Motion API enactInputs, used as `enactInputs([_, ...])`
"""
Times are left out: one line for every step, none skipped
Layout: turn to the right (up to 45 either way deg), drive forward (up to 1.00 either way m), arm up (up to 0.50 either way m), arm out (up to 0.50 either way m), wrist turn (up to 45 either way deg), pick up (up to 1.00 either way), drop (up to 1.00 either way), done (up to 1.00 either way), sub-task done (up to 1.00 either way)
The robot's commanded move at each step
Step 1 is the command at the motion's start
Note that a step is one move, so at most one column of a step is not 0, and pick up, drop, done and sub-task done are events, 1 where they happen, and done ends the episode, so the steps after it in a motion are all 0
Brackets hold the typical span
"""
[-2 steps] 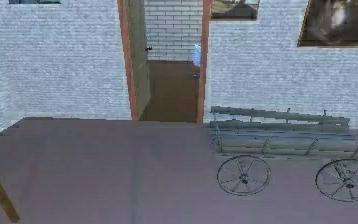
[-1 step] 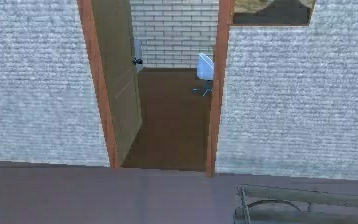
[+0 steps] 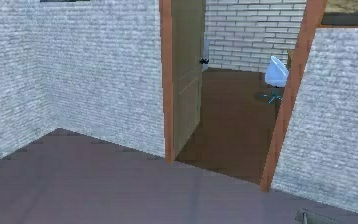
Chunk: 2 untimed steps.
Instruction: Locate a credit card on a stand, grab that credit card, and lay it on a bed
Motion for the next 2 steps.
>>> enactInputs([0.0,0.15,0.00,0.00,0.0,0.00,0.00,0.00,0.00])
enactInputs([18.0,0.00,0.00,0.00,0.0,0.00,0.00,0.00,0.00])
